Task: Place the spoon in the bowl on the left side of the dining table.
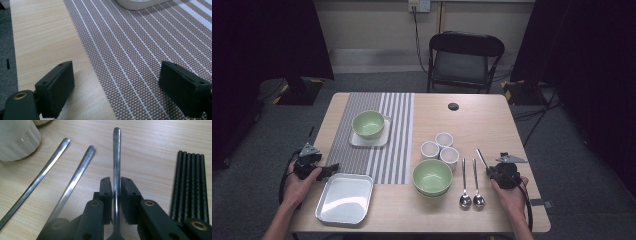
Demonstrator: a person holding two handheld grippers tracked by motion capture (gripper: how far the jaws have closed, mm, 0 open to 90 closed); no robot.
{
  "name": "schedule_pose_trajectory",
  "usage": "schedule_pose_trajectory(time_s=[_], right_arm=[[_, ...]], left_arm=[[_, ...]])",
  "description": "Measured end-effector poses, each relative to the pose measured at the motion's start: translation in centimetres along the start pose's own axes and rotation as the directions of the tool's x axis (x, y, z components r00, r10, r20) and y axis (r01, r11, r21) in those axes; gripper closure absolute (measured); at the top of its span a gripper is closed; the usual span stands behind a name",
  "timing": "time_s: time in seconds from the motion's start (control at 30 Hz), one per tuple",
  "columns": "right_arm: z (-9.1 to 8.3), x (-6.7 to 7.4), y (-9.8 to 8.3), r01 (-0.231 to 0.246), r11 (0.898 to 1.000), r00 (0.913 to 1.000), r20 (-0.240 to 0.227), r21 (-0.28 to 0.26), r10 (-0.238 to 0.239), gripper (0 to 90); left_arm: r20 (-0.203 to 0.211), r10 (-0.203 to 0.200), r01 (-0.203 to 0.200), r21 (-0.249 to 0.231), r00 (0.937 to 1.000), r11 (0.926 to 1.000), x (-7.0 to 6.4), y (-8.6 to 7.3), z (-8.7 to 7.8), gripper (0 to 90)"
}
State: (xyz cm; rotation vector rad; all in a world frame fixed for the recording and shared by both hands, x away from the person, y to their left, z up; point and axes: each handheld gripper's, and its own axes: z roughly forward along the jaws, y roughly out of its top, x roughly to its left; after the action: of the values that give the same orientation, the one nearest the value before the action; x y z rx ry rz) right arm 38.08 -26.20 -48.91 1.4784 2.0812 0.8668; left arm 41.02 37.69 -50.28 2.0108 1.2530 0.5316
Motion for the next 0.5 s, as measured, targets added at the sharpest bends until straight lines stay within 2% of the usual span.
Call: schedule_pose_trajectory(time_s=[0.23,0.5], right_arm=[[-0.7,-0.2,-0.6,-0.015,1.0,0.9998,-0.009,0.002,0.015,78.4],[-1.7,-0.1,-1.5,0.006,1.0,0.9999,-0.009,0.012,-0.006,77.4]], left_arm=[[0.0,0.0,0.0,0.0,1.0,1.0,0.0,0.0,0.0,12.7],[-0.001,0.001,-0.001,0.0,1.0,1.0,0.0,0.0,0.0,12.7]])
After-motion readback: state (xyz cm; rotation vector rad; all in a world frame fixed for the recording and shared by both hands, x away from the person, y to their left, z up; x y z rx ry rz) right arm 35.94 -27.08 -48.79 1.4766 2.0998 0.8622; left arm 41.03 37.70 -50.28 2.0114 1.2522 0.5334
